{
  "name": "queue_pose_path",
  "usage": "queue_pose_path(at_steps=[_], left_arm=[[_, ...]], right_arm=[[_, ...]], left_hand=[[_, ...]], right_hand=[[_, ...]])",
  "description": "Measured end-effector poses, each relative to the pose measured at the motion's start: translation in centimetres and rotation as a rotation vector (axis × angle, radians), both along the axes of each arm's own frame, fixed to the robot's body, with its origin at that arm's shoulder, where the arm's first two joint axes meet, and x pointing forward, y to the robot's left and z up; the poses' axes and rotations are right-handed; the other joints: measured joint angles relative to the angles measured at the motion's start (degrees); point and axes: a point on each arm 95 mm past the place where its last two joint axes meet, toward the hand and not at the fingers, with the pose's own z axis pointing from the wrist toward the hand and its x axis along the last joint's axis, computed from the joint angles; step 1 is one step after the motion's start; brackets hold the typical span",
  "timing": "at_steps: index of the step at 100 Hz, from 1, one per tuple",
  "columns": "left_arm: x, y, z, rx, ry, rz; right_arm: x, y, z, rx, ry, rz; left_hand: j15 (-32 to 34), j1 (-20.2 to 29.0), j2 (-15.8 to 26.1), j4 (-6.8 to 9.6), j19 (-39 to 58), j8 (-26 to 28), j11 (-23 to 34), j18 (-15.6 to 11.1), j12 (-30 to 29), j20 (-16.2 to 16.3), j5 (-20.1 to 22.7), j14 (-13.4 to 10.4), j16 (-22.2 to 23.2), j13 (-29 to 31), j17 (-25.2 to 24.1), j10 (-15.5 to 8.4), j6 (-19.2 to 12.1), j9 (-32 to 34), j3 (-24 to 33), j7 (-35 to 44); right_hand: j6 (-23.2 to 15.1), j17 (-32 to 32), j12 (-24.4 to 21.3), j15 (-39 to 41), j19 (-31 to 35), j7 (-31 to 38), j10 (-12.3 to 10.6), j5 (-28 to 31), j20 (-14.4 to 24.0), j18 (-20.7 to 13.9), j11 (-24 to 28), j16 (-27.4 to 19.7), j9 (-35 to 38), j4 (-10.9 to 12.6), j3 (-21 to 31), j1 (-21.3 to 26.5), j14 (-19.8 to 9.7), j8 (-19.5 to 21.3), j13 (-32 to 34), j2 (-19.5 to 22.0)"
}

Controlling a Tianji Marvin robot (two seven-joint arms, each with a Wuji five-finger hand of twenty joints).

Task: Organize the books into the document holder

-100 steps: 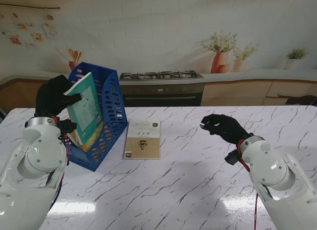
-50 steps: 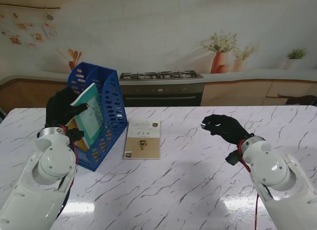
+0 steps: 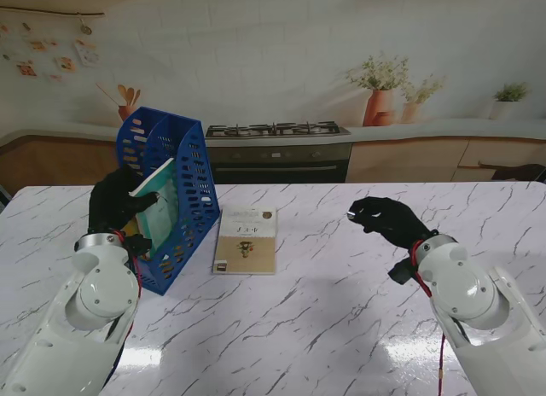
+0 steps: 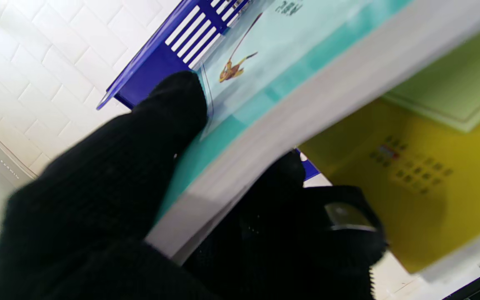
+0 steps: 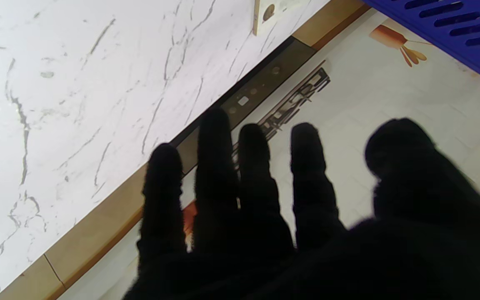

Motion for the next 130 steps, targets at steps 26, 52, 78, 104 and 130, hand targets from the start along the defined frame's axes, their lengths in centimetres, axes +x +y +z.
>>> queue_pose_path(at_steps=[26,52,78,104,130], left_arm=[[-0.3,-0.2,-1.1,0.009,0.012,0.008],[-0.7,-0.5,-1.4,0.008,0.032,-0.006],[-1.5,-1.0,-1.1,0.03,0.045,-0.026],[-1.9,-1.2,-0.3,0.065,0.038,-0.031],[-2.1,-1.1,0.2,0.08,0.036,-0.032]], right_arm=[[-0.1,-0.1,-0.1,0.005,0.0,-0.008],[-0.1,-0.2,-0.1,0.01,0.0,-0.015],[-0.1,-0.4,-0.1,0.013,0.0,-0.02],[-0.1,-0.5,-0.2,0.015,0.002,-0.022],[-0.1,-0.5,-0.2,0.017,0.003,-0.023]], left_hand=[[-0.29,0.0,0.0,-0.07,0.0,0.42,-0.35,-0.12,-0.94,-0.01,0.01,0.0,-0.1,0.0,0.0,-0.04,-0.01,0.0,0.0,0.02],[-4.03,0.02,2.13,-0.19,0.02,-4.69,-1.76,0.01,-9.23,-4.15,-1.46,0.4,0.12,0.0,-0.03,-0.05,-1.39,-0.09,-3.67,-0.29],[-18.44,0.22,7.29,-2.01,-0.5,-27.93,3.71,5.14,-16.26,-5.84,-10.32,6.97,-0.04,-8.47,-9.47,1.12,-1.84,-11.83,-7.6,-6.84],[-24.14,1.5,10.19,-1.89,-3.5,-39.67,6.56,9.62,-22.65,2.44,-11.83,10.26,-2.14,-17.14,-20.46,2.05,-1.87,-18.51,-9.64,-15.37],[-33.02,0.31,12.43,-1.88,-12.67,-47.54,6.78,12.97,-26.73,6.4,-11.59,11.77,-6.0,-24.35,-31.81,2.2,-1.89,-20.5,-10.35,-25.12]], right_hand=[[0.0,0.0,0.0,0.0,0.0,0.0,0.35,0.0,0.0,0.0,0.0,0.0,0.0,0.0,0.0,0.0,0.0,0.0,0.0,0.0],[0.02,0.0,0.0,0.0,0.0,0.0,0.36,0.0,0.0,0.0,0.0,0.0,0.0,0.0,0.0,0.0,0.01,0.0,0.0,0.01],[0.02,0.0,0.0,0.0,0.0,0.0,0.36,0.0,0.0,0.0,0.0,0.0,0.0,0.0,-0.02,0.0,0.01,0.01,0.0,0.02],[0.02,0.11,-0.01,0.0,0.06,0.0,0.36,0.0,0.0,0.0,0.0,0.0,0.0,0.0,-0.03,0.0,0.01,0.01,0.02,0.02],[0.02,0.16,-0.01,0.0,0.1,0.0,0.36,0.01,0.0,0.0,0.0,0.0,0.01,0.0,-0.03,0.0,0.01,0.01,0.03,0.02]])
